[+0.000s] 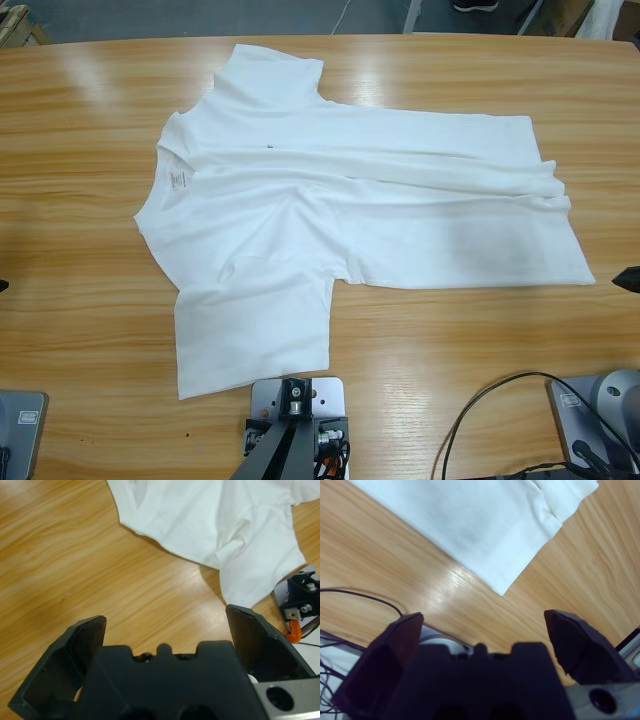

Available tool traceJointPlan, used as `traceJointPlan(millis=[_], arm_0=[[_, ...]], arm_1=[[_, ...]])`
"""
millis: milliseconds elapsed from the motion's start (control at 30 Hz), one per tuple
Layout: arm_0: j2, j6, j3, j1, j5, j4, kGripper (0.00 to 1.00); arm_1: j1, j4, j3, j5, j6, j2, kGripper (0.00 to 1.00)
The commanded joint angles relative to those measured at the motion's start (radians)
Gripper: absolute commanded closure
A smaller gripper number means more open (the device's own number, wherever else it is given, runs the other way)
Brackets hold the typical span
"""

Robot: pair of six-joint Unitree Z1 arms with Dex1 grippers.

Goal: Fold clothes

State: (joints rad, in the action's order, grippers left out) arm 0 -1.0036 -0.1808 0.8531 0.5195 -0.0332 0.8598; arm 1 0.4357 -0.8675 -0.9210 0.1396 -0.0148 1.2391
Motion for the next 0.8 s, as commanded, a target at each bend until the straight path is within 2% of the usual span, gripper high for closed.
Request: traceJointPlan(millis=[33,233,300,367,433,500,533,633,800], arm_0=[[-0.047,0.01,-0.016,-0.01,0.013,0.016,0.049],[-0.045,0.012,-0.012,-0.01,0.014,0.023,0.05],[-0.01,-0.027,0.0,-0.01,0.051,0.028,0.05],[0.024,-0.139,0.004,-0.01,0.149,0.007,0.047],[-0.009,-0.255,-0.054,-0.01,0.288,-0.041,0.041],[-0.031,-0.317,-0.138,-0.01,0.359,-0.091,0.036],[-0.014,-0.357,-0.175,-0.01,0.362,-0.119,0.036],[0.064,-0.516,-0.262,-0.01,0.279,-0.151,0.041],[-0.005,-0.607,-0.286,-0.009,0.244,-0.159,0.039]], arm_1=[[-0.009,-0.01,0.016,-0.006,0.004,0.034,0.022],[-0.019,-0.013,0.014,-0.004,0.003,0.035,0.021],[-0.07,-0.018,0.012,0.02,-0.016,0.012,0.018],[-0.157,-0.041,-0.002,0.013,-0.053,0.004,0.023],[-0.211,-0.065,-0.025,-0.051,-0.09,0.016,0.023],[-0.288,-0.092,-0.049,-0.181,-0.129,0.013,0.023],[-0.317,-0.09,-0.04,-0.234,-0.145,0.006,0.023],[-0.354,-0.085,-0.031,-0.271,-0.17,0.018,0.017],[-0.502,-0.103,-0.045,-0.296,-0.138,0.09,0.01]])
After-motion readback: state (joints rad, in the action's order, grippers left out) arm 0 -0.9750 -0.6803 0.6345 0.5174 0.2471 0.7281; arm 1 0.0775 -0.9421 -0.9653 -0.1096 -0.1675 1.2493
